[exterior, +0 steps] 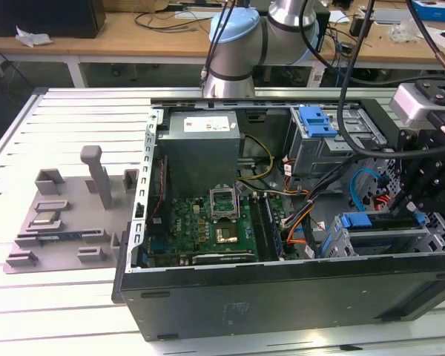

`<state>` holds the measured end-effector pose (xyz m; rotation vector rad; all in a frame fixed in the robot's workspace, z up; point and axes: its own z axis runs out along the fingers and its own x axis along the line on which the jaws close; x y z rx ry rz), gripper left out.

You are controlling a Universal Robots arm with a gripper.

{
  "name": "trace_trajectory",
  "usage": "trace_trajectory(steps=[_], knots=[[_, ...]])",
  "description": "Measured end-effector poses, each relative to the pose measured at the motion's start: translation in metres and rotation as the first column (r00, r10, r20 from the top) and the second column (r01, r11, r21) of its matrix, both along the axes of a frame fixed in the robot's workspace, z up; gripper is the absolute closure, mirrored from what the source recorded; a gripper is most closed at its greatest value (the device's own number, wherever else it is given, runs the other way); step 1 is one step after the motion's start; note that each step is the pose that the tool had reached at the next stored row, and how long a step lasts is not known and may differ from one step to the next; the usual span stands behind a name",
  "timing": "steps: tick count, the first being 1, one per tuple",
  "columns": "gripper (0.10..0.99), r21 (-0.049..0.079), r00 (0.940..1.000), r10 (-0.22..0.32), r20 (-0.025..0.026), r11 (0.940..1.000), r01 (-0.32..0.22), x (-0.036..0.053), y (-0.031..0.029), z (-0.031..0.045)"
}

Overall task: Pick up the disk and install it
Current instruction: 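Insert the first disk wire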

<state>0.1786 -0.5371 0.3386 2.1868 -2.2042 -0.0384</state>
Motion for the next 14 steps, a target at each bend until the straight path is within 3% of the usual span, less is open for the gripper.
trace_trajectory(steps=[5, 8, 9, 10, 11, 13, 14], knots=[[0.918, 0.001, 1.0, 0.0, -0.0002, 1.0, 0.0, -0.0001, 0.0, -0.0004], [0.843, -0.001, 1.0, 0.0, 0.0, 1.0, 0.0, -0.0001, 0.0007, 0.0015], [0.843, 0.0, 1.0, 0.0, 0.0, 1.0, 0.0, -0.0001, 0.0016, 0.0037], [0.843, -0.002, 1.0, 0.0, 0.0, 1.0, 0.0, 0.0, 0.0062, 0.0143], [0.859, -0.002, 1.0, 0.0, 0.0001, 1.0, 0.0, 0.0, 0.009, 0.0198], [0.984, -0.003, 1.0, 0.0, 0.0, 1.0, 0.0, 0.0, 0.0113, 0.025], [0.98, -0.004, 1.0, 0.0, 0.0001, 1.0, 0.0, 0.0, 0.0127, 0.0289]])
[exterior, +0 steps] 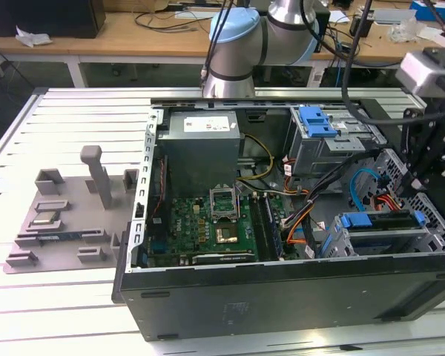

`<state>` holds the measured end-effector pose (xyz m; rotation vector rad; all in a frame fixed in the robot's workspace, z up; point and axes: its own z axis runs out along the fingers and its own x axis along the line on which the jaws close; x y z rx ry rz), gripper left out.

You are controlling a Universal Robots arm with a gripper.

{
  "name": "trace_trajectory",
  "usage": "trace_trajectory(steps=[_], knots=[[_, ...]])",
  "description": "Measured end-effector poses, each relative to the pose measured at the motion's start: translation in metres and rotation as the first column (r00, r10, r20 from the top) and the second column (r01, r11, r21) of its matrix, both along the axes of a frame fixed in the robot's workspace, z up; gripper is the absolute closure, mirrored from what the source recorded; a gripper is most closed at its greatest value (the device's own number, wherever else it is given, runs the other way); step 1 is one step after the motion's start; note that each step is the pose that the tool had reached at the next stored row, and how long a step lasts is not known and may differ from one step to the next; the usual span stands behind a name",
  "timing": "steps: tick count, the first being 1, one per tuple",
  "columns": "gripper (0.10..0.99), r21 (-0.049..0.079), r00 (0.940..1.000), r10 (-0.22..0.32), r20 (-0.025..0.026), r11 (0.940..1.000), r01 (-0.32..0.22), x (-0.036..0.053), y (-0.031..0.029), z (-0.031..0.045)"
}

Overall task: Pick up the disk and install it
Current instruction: 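Insert the first disk wire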

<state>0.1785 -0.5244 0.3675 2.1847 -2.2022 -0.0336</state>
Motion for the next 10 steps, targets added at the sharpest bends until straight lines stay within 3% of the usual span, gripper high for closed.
trace_trajectory(steps=[10], knots=[[0.98, -0.001, 1.0, 0.0, 0.0, 1.0, 0.0, 0.0001, 0.0042, 0.0206]])
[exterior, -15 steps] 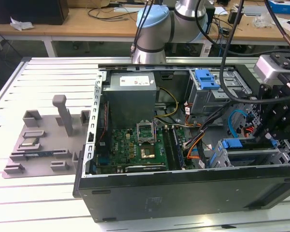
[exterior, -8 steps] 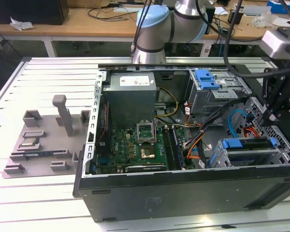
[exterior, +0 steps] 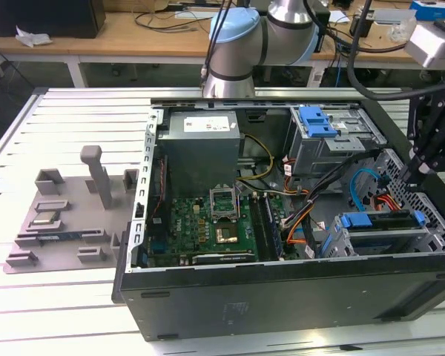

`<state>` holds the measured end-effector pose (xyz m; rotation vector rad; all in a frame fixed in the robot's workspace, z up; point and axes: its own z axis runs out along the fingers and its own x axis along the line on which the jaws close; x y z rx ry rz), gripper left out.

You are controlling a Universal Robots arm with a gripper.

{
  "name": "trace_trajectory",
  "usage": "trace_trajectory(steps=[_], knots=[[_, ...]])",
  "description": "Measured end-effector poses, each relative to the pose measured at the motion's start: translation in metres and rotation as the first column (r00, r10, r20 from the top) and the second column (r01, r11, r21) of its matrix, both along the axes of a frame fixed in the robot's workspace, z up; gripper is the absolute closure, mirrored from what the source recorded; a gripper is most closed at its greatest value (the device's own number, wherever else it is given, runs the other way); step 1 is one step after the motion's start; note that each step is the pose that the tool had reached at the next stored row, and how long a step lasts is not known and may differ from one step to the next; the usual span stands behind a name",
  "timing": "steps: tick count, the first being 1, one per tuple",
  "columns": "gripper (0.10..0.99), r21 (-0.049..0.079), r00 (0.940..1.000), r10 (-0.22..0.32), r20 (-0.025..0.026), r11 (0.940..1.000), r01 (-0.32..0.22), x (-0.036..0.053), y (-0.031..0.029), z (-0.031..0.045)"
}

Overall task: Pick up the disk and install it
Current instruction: 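Insert the first disk wire, then insert the second disk wire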

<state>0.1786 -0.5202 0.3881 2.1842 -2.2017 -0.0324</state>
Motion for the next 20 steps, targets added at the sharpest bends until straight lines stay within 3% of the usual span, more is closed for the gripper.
trace_trajectory(steps=[3, 13, 14, 15, 17, 20], knots=[[0.98, 0.0, 1.0, 0.0, 0.0, 1.0, 0.0, 0.0, 0.0004, 0.0039], [0.973, 0.0, 1.0, 0.0, 0.0, 1.0, 0.0, 0.0, 0.0004, 0.0043], [0.851, 0.0, 1.0, 0.0, 0.0, 1.0, 0.0, 0.0, 0.0004, 0.0043], [0.851, 0.0, 1.0, 0.0, 0.0, 1.0, 0.0, 0.0, 0.0004, 0.0043], [0.725, 0.0, 1.0, 0.0, 0.0, 1.0, 0.0, 0.0, 0.0004, 0.0043], [0.725, 0.0, 1.0, 0.0, -0.0001, 1.0, 0.0, -0.0043, 0.0021, 0.0043]])
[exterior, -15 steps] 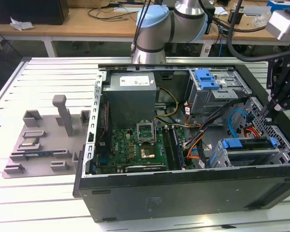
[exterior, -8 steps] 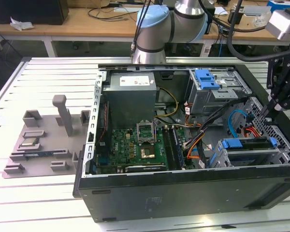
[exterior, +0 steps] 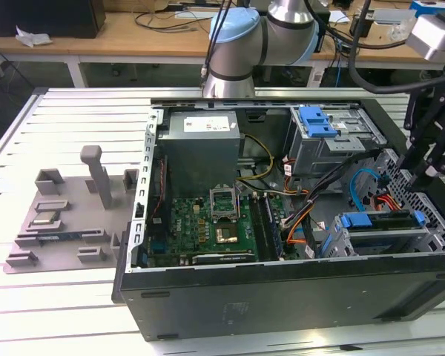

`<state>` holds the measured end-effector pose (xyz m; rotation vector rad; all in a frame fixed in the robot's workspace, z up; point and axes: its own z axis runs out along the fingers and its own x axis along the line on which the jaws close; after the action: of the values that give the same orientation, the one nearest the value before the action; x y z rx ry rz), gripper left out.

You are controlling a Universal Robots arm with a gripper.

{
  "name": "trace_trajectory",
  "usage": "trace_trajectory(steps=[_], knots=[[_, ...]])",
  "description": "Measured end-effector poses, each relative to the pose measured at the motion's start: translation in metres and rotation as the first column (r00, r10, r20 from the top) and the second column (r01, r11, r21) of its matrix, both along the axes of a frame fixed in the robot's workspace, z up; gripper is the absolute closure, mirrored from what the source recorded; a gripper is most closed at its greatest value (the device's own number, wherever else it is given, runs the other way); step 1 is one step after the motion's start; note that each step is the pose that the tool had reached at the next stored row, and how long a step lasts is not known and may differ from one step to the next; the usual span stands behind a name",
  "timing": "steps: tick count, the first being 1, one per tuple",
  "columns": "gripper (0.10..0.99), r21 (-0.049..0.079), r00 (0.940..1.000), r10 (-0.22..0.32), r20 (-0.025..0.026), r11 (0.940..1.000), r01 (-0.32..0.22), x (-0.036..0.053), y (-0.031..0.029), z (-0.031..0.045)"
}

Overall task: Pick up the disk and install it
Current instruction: 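Insert the second disk wire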

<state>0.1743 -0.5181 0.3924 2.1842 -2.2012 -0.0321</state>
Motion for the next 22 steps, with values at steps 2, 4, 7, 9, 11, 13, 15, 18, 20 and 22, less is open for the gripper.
trace_trajectory(steps=[2, 4, 7, 9, 11, 13, 15, 18, 20, 22], knots=[[0.725, 0.0, 1.0, 0.002, 0.0001, 1.0, -0.002, -0.0055, 0.0008, -0.0003], [0.725, 0.0, 1.0, 0.01, 0.0001, 1.0, -0.01, -0.0112, 0.0011, -0.0021], [0.725, 0.0, 0.9997, 0.025, 0.0, 0.9997, -0.025, -0.016, 0.001, -0.0055], [0.725, 0.0, 0.9986, 0.052, 0.0001, 0.9986, -0.052, -0.0215, 0.0036, -0.0136], [0.725, 0.0, 0.9981, 0.061, 0.0001, 0.9981, -0.061, -0.0231, 0.0039, -0.0164], [0.725, 0.0, 0.998, 0.064, 0.0, 0.998, -0.064, -0.0233, 0.004, -0.0175], [0.725, 0.0, 0.9979, 0.064, 0.0001, 0.9979, -0.064, -0.0234, 0.0039, -0.0179], [0.725, 0.0, 0.9979, 0.065, 0.0001, 0.9979, -0.065, -0.0235, 0.0039, -0.018], [0.741, 0.0, 0.9979, 0.065, 0.0001, 0.9979, -0.065, -0.0235, 0.0039, -0.018], [0.925, 0.0, 0.9978, 0.066, 0.0001, 0.9978, -0.066, -0.0235, 0.0039, -0.0181]])
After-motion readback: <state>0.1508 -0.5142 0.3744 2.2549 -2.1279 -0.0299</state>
